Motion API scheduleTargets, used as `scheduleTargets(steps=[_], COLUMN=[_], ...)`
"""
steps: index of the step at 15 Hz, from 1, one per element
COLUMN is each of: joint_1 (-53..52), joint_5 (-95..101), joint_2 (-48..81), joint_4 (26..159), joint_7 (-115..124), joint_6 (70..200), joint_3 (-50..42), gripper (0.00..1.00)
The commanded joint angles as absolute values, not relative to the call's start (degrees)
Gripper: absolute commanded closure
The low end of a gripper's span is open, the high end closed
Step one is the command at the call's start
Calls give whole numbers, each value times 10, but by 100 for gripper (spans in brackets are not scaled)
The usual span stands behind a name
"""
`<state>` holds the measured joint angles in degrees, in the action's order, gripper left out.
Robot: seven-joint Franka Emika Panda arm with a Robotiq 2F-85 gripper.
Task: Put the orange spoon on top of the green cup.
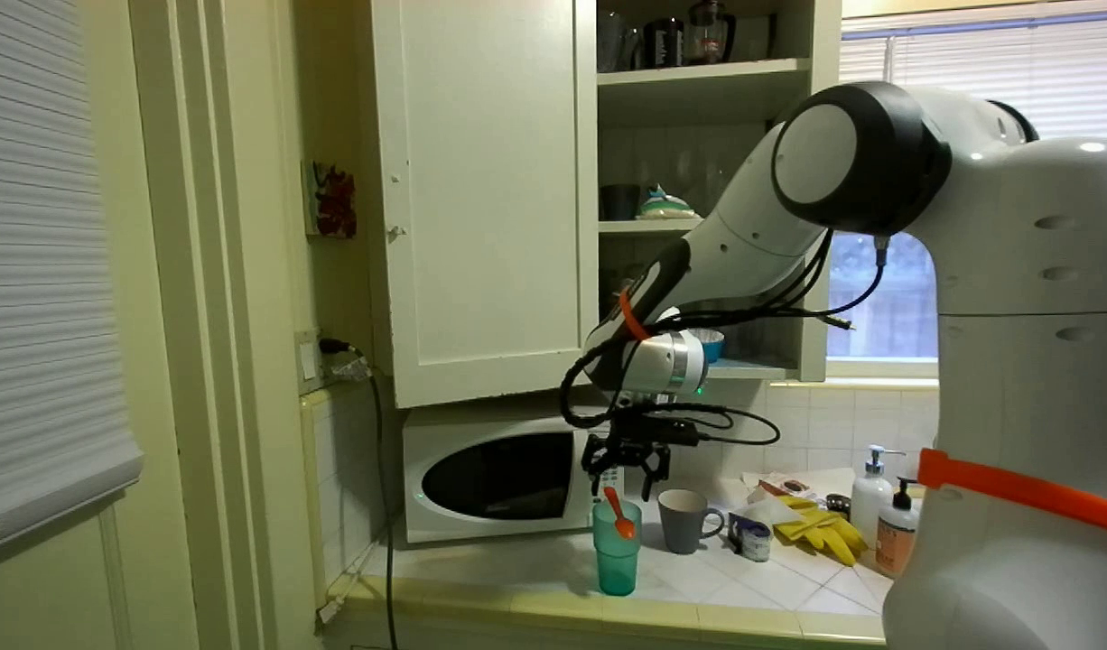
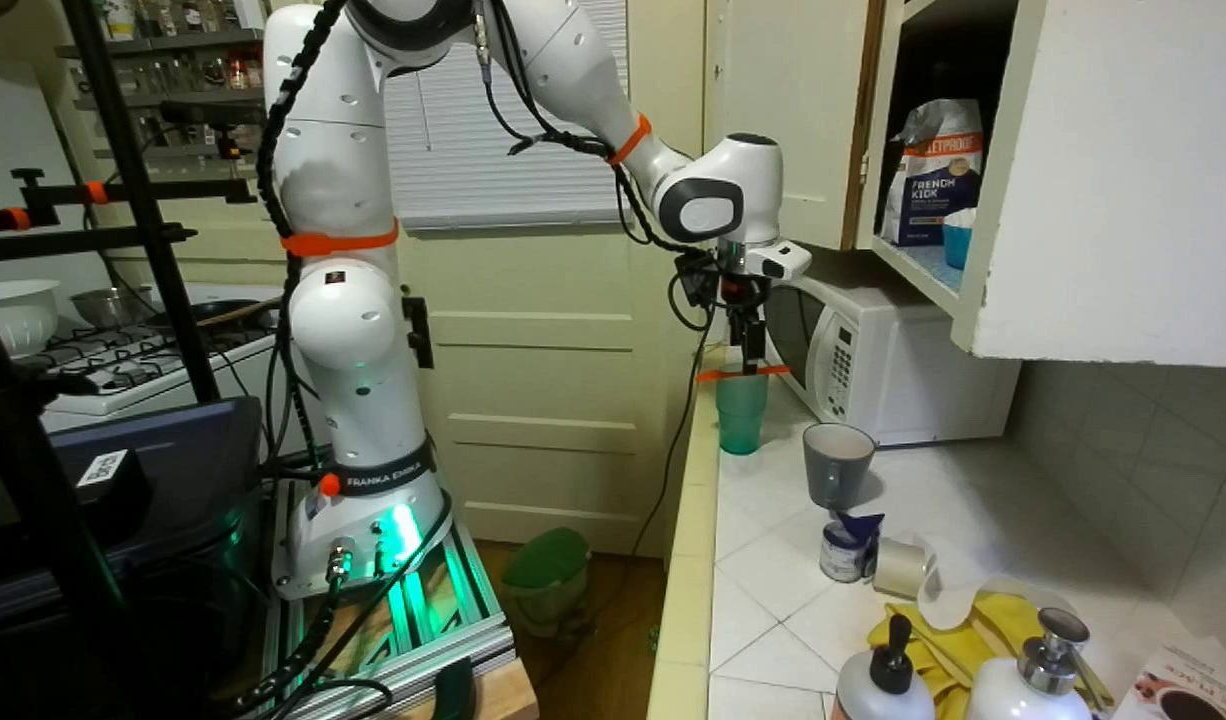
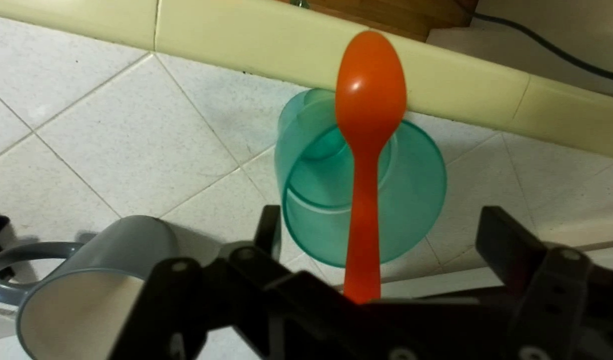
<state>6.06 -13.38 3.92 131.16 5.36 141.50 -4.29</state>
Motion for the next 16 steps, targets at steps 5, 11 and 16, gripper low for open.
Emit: scheduleTargets(steps=[5,11,16], joint_1=[60,62,62], joint_5=[-118,-103,-97], joint_2=[-16,-58,-89], joint_4=[1333,1353,1370], joint_7=[65,66,70], joint_6=[1400,1388,1377], joint_3=[-51,-54,-53], gripper=[0,0,0])
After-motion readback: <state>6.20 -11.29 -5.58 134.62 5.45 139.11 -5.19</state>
